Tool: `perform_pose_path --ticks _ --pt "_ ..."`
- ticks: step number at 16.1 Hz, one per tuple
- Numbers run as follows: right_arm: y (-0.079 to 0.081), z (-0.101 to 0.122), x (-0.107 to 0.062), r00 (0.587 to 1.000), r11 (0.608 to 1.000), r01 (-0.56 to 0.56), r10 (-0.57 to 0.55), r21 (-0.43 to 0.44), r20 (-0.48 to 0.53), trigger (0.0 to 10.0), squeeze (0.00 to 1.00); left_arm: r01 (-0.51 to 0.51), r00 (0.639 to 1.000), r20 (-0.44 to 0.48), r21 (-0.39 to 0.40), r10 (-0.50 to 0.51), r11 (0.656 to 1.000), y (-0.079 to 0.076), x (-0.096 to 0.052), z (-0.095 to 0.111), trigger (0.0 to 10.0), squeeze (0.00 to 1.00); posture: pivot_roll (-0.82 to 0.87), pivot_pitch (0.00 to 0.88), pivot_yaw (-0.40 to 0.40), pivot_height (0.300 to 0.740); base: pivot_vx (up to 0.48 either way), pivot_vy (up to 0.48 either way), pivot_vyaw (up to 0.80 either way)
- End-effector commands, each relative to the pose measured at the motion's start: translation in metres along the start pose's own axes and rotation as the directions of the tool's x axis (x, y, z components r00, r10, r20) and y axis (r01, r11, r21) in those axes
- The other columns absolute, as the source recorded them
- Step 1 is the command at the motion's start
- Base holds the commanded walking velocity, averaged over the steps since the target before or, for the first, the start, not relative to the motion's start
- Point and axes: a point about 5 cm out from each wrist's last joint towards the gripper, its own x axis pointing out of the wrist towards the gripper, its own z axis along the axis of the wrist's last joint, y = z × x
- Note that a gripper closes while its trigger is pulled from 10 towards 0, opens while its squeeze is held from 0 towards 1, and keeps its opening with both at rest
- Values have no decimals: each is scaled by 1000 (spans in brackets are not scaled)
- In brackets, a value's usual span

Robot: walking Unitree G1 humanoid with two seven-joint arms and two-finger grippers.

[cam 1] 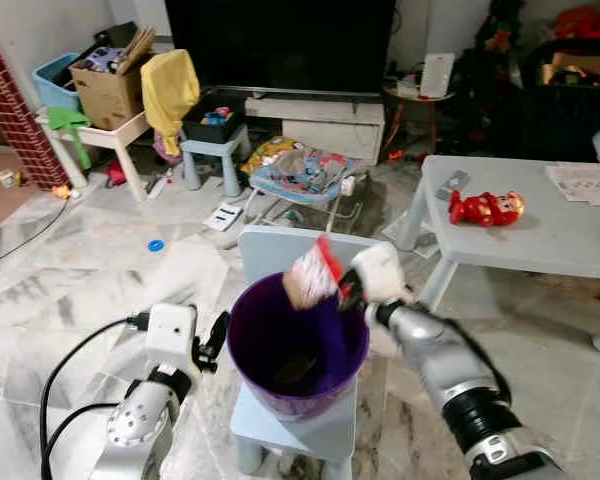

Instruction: Picking trash to rubbish bin

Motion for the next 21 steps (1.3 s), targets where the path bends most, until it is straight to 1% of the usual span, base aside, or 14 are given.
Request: perform_pose_path --ticks 1,3,4,5,6,7,10,12,13,15,16,17,20,21 --pt "4 -3 2 999 998 -38 37 -52 -29 10000 0 -8 1000 -4 -18 7 1000 3 -1 3 10000 1000 63 0 -29 740 0 0 0" --pt "8 -13 3 995 993 -81 76 -82 -58 10000 0 9 999 -39 -72 -11 997 -1 -3 3 10000 1000 59 0 -25 740 0 0 0" --pt "8 -16 4 995 992 -88 83 -89 -59 10000 663 25 998 -56 -96 -30 995 -3 -4 3 10000 1000 57 0 -23 740 0 0 0" --pt "9 -17 3 994 993 -92 88 -77 -59 10000 1000 60 993 -89 -169 -76 984 -8 -5 1 10000 1000 57 0 -21 740 0 0 0" --pt "12 -19 3 993 991 -106 101 -83 -61 10000 1000 88 984 -130 -221 -118 971 -11 -5 -3 10000 1000 57 0 -20 740 0 0 0" --pt "13 -19 4 993 990 -104 99 -95 -60 10000 1000 92 983 -137 -226 -125 970 -11 -5 -4 10000 1000 54 0 -19 740 0 0 0" --pt "18 -16 6 991 986 -129 125 -102 -41 10000 1000 97 981 -147 -208 -129 973 -11 -4 -3 10000 1000 51 0 -19 740 0 0 0" --pt "12 -3 6 996 991 -69 76 -111 56 10000 1000 93 982 -146 -191 -122 977 -11 -3 1 10000 1000 49 0 -20 740 0 0 0" --pt "3 15 3 985 998 3 8 -66 171 10000 1000 68 992 -94 -147 -82 987 -7 3 11 10000 1000 36 0 -18 740 0 0 0" --pt "-16 40 -8 943 987 155 -137 -36 305 10000 1000 26 999 33 -83 -24 996 -3 18 36 10000 1000 13 0 -17 740 0 0 0" --pt "-19 43 -10 935 984 176 -159 -28 317 10000 1000 26 998 56 -67 -22 997 -3 21 41 10000 1000 8 0 -16 740 0 0 0" --pt "-29 52 -19 904 971 239 -224 4 365 10000 1000 11 994 113 -47 -6 999 -7 35 54 10000 1000 -7 0 -14 740 0 0 0" --pt "-43 64 -38 848 943 329 -315 41 426 10000 1000 7 983 184 -44 2 999 -16 53 74 10000 1000 -50 0 -1 740 0 0 0" --pt "-49 69 -49 824 929 366 -350 53 446 10000 1000 7 975 224 -84 13 996 -20 58 83 10000 118 -70 0 3 740 0 0 0"
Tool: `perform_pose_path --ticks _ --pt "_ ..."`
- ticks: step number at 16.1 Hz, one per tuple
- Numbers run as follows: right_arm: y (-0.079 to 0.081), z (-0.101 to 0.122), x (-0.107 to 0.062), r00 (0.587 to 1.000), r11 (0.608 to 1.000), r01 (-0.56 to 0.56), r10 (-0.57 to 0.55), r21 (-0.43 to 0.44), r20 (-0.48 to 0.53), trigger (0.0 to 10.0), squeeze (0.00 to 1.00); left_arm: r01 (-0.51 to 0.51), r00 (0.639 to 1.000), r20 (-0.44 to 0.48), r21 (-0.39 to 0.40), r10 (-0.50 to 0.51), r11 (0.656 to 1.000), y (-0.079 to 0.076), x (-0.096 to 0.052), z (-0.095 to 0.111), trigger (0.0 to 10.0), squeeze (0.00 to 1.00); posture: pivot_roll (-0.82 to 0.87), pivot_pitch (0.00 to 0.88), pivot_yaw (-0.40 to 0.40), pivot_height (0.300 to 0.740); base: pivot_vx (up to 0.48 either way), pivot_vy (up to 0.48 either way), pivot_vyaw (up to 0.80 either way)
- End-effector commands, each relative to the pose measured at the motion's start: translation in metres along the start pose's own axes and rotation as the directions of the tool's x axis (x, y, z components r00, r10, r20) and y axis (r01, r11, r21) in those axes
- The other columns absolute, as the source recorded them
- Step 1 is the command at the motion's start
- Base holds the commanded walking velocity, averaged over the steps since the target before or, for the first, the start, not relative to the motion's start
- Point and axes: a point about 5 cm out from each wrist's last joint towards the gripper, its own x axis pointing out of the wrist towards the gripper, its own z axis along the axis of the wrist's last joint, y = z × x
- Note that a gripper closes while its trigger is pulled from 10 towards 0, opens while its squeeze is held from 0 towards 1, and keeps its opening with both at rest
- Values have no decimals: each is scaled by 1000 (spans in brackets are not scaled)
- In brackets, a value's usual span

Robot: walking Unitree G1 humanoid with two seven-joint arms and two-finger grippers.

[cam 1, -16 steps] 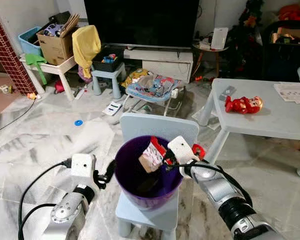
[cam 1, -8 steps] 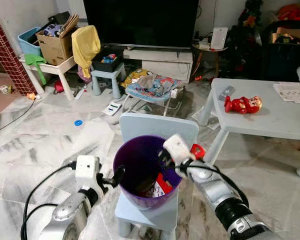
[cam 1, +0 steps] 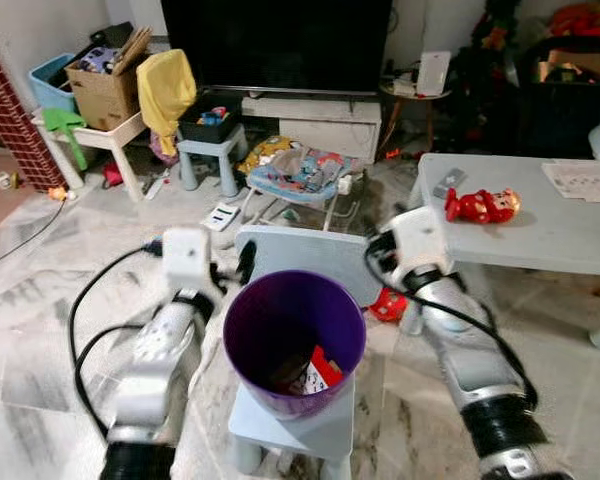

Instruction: Picking trash to rubbish bin

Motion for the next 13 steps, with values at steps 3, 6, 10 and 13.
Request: perform_pose_path --ticks 3,6,10,13 --pt "-18 18 -10 996 997 77 -77 3 38 10000 1000 -24 999 36 -35 25 999 -7 12 9 10000 0 -83 0 7 740 0 0 0" --pt "-30 19 -15 992 993 121 -121 3 21 10000 1000 -40 999 16 -92 42 995 -9 13 6 10000 0 -92 0 9 740 0 0 0" --pt "-27 20 -10 991 990 131 -131 43 -6 10000 365 -15 999 33 -93 18 996 -15 14 7 10000 0 -77 0 11 740 0 0 0" --pt "-23 20 -8 993 991 122 -121 58 -15 10000 247 -14 999 29 -92 16 996 -14 14 7 10000 0 -75 0 12 740 0 0 0"
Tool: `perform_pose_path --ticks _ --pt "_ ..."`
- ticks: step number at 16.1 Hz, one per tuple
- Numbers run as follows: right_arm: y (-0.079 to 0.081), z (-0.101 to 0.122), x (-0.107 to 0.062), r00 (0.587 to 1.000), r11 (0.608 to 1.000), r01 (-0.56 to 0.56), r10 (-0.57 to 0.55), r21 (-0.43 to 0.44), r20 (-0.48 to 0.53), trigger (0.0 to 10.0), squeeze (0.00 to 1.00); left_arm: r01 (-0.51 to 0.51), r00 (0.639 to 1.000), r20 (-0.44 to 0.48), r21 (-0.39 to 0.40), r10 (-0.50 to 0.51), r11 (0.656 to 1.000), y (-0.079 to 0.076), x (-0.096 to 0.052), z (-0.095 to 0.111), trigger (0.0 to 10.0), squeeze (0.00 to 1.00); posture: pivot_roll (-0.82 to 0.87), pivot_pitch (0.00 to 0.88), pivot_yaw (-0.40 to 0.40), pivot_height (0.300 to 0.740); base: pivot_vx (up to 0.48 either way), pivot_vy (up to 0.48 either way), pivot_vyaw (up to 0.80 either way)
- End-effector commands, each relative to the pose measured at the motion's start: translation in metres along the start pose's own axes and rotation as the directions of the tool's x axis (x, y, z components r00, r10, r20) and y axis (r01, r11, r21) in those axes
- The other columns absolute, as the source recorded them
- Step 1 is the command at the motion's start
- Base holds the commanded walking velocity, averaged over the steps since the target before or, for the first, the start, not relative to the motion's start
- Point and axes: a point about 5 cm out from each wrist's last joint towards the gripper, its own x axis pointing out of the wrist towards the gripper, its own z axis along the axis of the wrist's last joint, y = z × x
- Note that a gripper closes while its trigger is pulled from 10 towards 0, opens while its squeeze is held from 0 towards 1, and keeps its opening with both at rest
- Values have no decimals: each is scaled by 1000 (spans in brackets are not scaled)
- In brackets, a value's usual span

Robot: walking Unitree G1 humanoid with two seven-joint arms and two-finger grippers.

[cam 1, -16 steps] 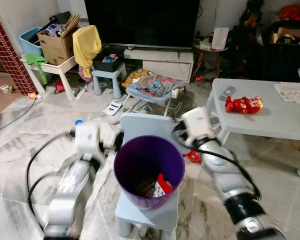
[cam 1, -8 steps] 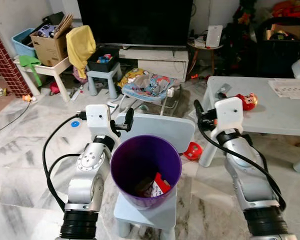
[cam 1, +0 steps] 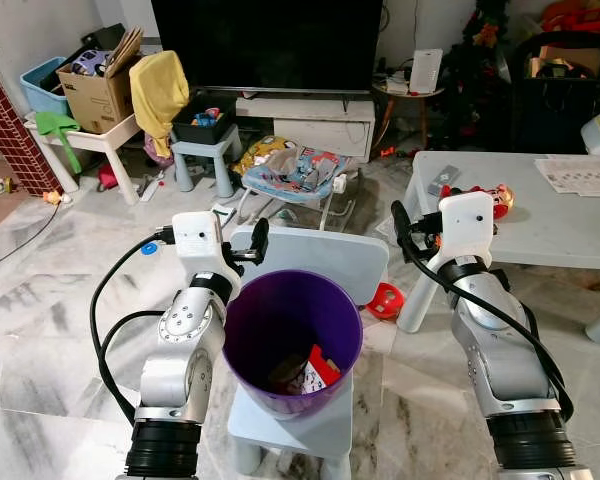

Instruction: Picking trash to rubbish bin

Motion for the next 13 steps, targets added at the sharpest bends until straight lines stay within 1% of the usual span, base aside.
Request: perform_pose_path --ticks 1,4,6,10,11,13 --pt "1 5 1 1000 1000 1 -1 14 8 10000 173 14 1000 -3 1 -14 1000 -2 1 1 10000 0 -78 0 15 740 0 0 0" --pt "0 3 0 1000 1000 5 -5 17 -1 10000 102 22 1000 -8 -1 -22 1000 -4 1 0 10000 0 -80 0 16 740 0 0 0" --pt "0 3 -1 1000 1000 7 -7 17 -5 10000 90 24 1000 -9 4 -24 1000 -4 1 0 10000 0 -80 0 17 740 0 0 0" --pt "0 2 0 1000 1000 5 -5 19 -10 10000 71 29 1000 -9 -30 -30 999 -5 1 -1 10000 0 -80 0 15 740 0 0 0" --pt "1 1 0 1000 1000 3 -3 19 -11 10000 47 30 999 -21 -37 -31 999 -5 1 -2 10000 0 -81 0 14 740 0 319 0" --pt "1 1 0 1000 1000 2 -2 20 -12 10000 35 36 999 -23 -40 -37 999 -6 2 -2 10000 0 -81 0 14 740 0 399 0"
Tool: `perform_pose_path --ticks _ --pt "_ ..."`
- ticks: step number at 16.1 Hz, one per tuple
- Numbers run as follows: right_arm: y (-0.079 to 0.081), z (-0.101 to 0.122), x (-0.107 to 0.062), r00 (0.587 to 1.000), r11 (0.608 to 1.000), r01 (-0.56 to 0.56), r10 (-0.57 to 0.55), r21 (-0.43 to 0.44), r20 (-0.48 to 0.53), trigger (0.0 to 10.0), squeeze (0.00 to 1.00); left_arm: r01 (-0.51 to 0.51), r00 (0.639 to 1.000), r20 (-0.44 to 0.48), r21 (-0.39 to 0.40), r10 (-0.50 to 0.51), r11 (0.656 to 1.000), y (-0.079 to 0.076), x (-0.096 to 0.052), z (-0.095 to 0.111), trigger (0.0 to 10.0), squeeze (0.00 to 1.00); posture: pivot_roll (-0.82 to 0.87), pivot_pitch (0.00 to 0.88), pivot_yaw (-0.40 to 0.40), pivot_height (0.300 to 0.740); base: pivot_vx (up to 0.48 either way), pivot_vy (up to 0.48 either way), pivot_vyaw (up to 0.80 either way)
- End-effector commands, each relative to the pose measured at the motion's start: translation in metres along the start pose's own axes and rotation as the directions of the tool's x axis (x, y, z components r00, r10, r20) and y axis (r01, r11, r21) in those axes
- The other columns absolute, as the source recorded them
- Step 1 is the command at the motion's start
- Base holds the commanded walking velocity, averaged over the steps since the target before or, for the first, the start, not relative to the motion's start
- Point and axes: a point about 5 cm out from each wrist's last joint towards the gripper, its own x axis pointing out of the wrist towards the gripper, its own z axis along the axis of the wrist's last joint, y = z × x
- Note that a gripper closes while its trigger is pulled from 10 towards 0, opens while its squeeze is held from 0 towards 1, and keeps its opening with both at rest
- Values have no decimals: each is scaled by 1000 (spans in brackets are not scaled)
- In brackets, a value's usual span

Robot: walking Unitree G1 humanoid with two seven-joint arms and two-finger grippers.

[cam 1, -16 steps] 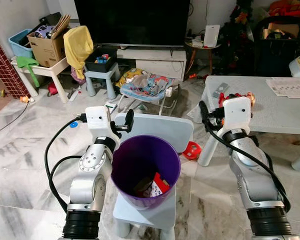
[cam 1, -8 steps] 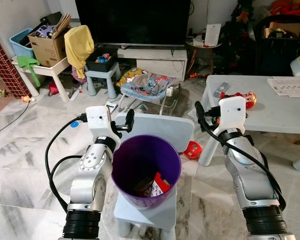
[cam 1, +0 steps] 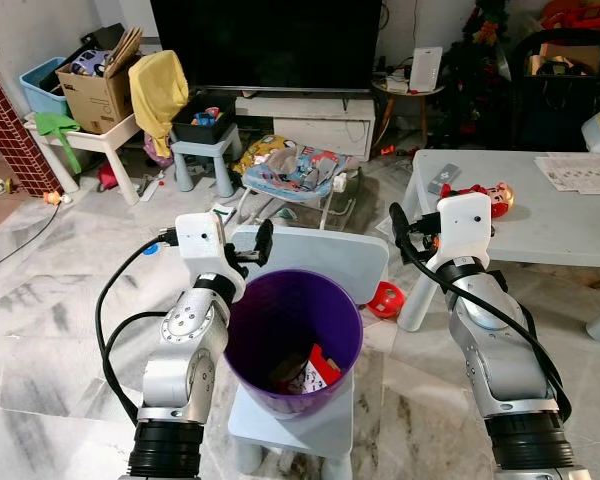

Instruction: Picking trash to rubbish bin

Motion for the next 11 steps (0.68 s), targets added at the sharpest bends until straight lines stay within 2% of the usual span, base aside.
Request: perform_pose_path --ticks 1,9,11 --pt "1 3 0 1000 1000 0 0 10 5 10000 27 4 1000 -10 -2 -4 1000 0 1 0 10000 0 -81 0 14 740 0 480 0" --pt "2 1 1 1000 1000 -5 5 11 -3 10000 0 15 1000 -20 -2 -15 1000 -1 1 -2 10000 0 -82 0 13 740 0 480 0" --pt "2 1 1 1000 1000 -6 6 11 -5 10000 0 16 1000 -18 1 -16 1000 -1 1 -2 10000 0 -81 0 12 740 0 139 0"
